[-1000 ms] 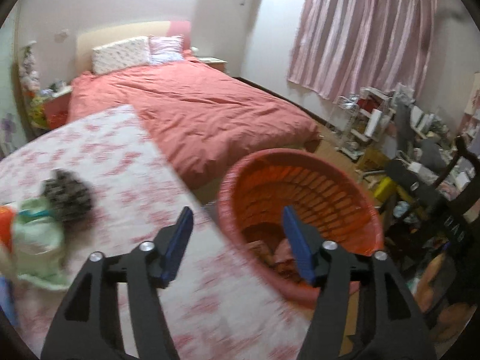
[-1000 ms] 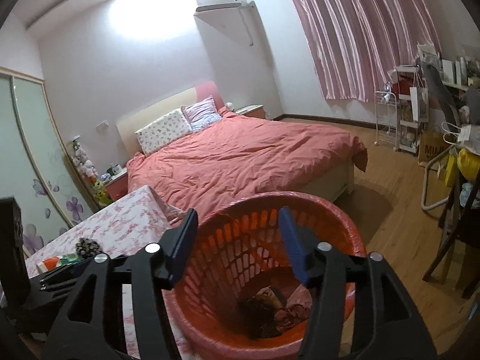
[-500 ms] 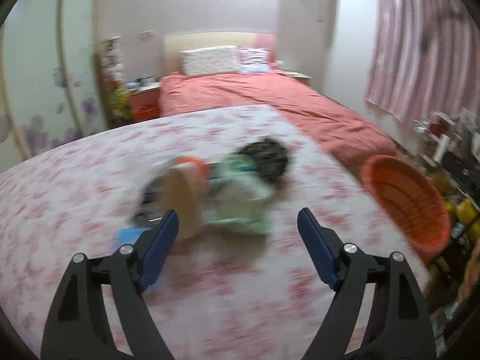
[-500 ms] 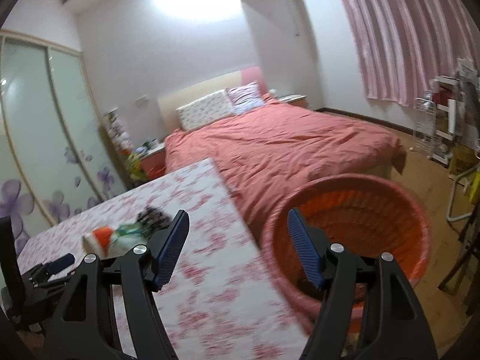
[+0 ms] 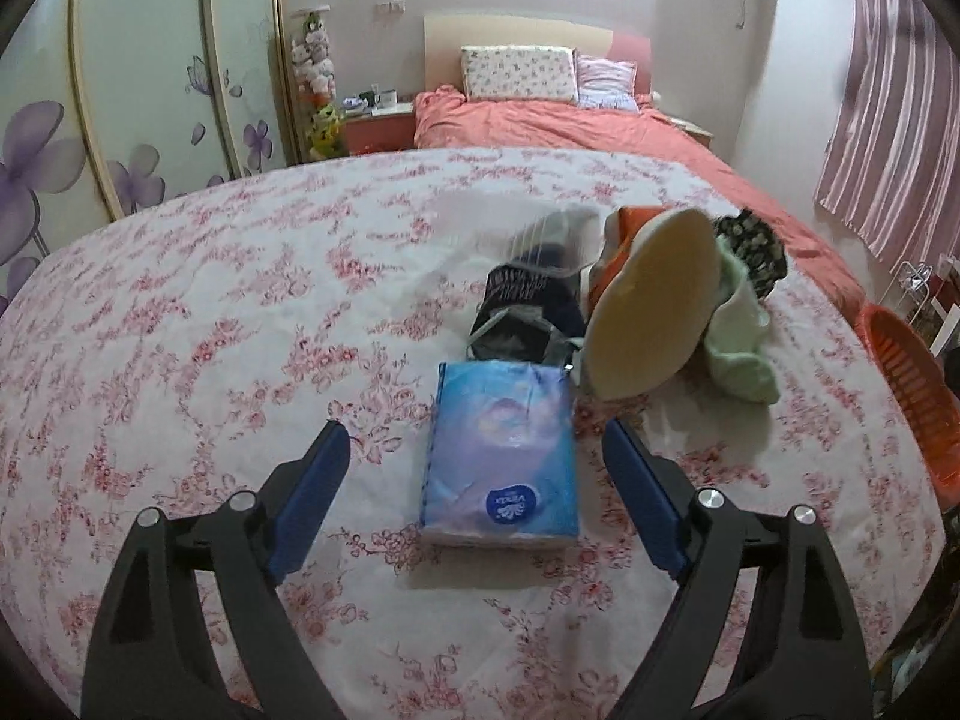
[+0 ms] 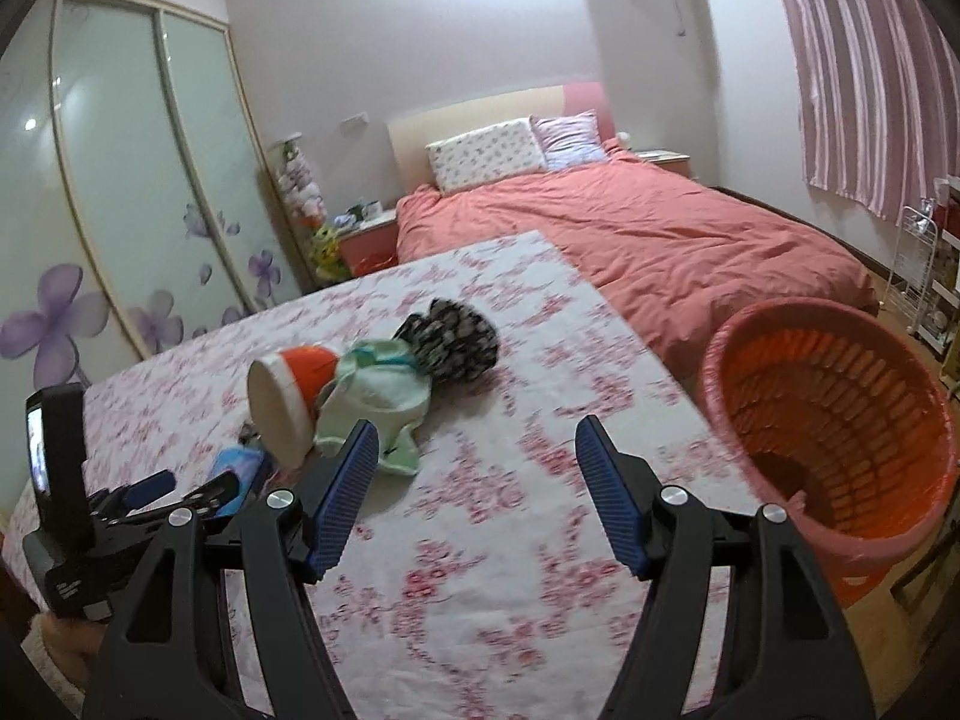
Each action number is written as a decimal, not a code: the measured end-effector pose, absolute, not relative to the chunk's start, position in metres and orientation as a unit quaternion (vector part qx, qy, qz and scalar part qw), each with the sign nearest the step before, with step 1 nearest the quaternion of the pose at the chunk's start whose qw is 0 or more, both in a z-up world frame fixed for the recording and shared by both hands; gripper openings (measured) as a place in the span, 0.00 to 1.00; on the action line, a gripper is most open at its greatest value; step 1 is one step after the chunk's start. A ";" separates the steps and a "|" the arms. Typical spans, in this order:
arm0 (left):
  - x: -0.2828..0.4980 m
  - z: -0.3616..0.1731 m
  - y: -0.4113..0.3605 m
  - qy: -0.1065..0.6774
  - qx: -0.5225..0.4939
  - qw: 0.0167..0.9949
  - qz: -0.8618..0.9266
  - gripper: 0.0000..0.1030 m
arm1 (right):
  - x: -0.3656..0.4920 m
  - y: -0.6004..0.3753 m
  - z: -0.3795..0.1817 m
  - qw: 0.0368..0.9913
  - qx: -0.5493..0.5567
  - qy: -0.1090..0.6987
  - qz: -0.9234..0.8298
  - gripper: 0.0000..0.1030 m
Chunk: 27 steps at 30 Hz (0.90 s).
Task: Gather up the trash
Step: 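Grasp the blue Vinda tissue pack with the left tool while the right tool returns to the bed, then grasp the orange-and-white cup rim with the right tool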
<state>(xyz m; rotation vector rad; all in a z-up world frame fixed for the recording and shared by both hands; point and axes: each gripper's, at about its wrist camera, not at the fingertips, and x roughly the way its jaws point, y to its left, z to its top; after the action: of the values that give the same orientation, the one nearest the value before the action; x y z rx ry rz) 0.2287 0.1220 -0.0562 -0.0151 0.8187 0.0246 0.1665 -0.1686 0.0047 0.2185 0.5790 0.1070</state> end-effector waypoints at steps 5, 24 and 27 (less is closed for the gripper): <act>0.242 -0.067 0.130 0.421 -0.028 0.907 0.007 0.81 | 0.173 -0.157 0.000 0.949 0.099 0.294 0.059 0.66; 0.250 -0.072 0.130 0.432 -0.030 0.901 -0.005 0.50 | 0.186 -0.135 -0.008 0.942 0.092 0.313 0.077 0.66; 0.245 -0.070 0.135 0.427 -0.029 0.904 -0.002 0.50 | 0.191 -0.130 -0.007 0.940 0.095 0.315 0.087 0.66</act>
<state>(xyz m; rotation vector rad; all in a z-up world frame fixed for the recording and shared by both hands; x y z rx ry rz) 0.2454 0.1353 -0.0699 -0.0606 0.8835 -0.0036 0.1911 -0.1296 -0.0068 0.1931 0.6422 0.1773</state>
